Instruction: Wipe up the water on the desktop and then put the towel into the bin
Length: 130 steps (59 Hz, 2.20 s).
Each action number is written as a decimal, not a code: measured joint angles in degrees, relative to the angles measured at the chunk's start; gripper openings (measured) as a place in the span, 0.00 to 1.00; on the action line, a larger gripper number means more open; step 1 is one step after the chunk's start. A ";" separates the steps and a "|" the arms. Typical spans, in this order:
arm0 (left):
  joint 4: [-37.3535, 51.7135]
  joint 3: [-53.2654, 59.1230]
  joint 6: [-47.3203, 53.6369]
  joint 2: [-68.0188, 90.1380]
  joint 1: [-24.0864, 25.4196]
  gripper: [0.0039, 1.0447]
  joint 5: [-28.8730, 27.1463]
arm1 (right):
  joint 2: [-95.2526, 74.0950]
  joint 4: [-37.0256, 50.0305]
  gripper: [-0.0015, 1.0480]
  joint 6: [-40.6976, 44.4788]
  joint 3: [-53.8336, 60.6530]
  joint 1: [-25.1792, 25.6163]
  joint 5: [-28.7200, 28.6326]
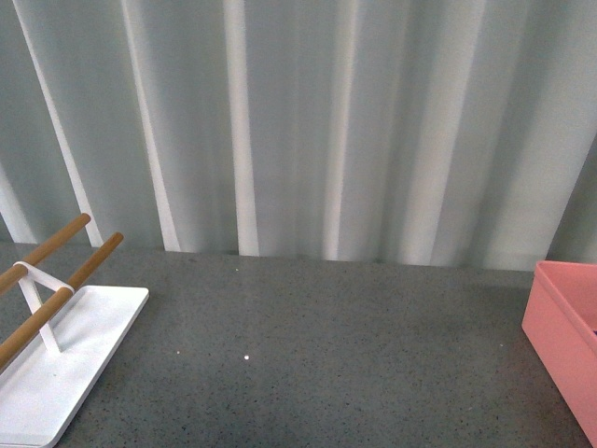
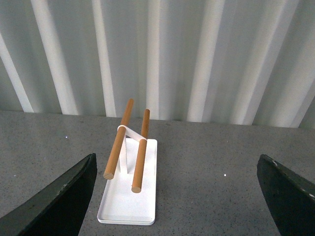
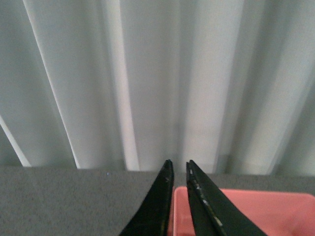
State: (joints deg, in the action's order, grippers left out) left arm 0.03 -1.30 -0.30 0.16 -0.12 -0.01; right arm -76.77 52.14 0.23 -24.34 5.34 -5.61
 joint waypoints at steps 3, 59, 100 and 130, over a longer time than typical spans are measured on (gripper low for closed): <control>0.00 0.00 0.02 0.00 0.00 0.94 0.00 | 1.68 0.31 0.03 0.24 2.89 -0.44 0.52; 0.00 0.00 0.02 0.00 0.00 0.94 0.00 | 37.24 -13.81 0.03 0.42 22.75 -5.22 5.16; 0.00 0.00 0.02 0.00 0.00 0.94 0.00 | 60.59 -35.78 0.03 0.39 22.97 -5.25 5.38; 0.00 0.00 0.02 0.00 0.00 0.94 0.00 | 76.50 -51.89 0.03 0.28 22.97 -5.25 5.55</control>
State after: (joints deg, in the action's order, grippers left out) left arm 0.03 -1.30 -0.27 0.16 -0.12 -0.01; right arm -0.27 0.25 0.51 -1.37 0.10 -0.05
